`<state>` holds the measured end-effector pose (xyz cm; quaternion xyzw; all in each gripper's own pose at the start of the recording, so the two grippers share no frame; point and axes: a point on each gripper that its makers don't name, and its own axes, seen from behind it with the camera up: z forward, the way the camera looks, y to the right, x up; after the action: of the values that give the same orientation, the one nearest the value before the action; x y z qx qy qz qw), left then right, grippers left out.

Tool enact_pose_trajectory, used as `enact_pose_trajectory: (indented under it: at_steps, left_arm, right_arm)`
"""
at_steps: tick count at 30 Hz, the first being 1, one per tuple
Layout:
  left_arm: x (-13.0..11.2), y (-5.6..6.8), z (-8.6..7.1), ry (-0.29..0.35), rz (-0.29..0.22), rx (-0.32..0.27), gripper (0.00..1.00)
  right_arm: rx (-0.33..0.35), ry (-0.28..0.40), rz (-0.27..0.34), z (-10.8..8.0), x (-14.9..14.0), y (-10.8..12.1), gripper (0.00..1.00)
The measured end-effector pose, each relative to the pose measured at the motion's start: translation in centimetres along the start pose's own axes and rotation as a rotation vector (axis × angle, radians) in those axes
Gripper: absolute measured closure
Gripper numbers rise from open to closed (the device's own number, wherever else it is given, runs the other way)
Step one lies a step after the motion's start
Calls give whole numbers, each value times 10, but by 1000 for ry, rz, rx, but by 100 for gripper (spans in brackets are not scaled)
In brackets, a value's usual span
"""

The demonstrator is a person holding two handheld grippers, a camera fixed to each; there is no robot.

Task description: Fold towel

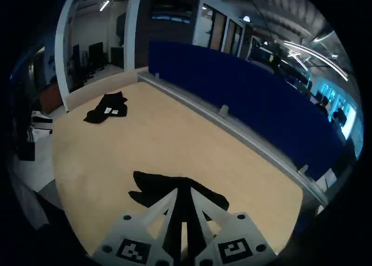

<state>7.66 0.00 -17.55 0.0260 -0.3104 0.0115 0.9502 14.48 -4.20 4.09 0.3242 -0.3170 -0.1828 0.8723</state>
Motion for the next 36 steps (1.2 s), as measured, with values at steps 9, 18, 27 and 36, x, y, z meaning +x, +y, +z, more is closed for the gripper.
enact_pose_trajectory:
  at_steps: [9,18,27,36]
  left_arm:
    - [5,12,2,-12,10,3,14]
    - [8,25,4,-21,29,12,14]
    - [11,41,8,-28,52,0,14]
    - [15,58,10,-28,77,-25,14]
  right_arm:
    - [-28,-17,27,-12,-25,59,97]
    - [-44,-37,65,-14,-51,95,97]
    - [-47,-64,84,-20,-82,107,97]
    - [-57,-74,134,-41,-115,111,97]
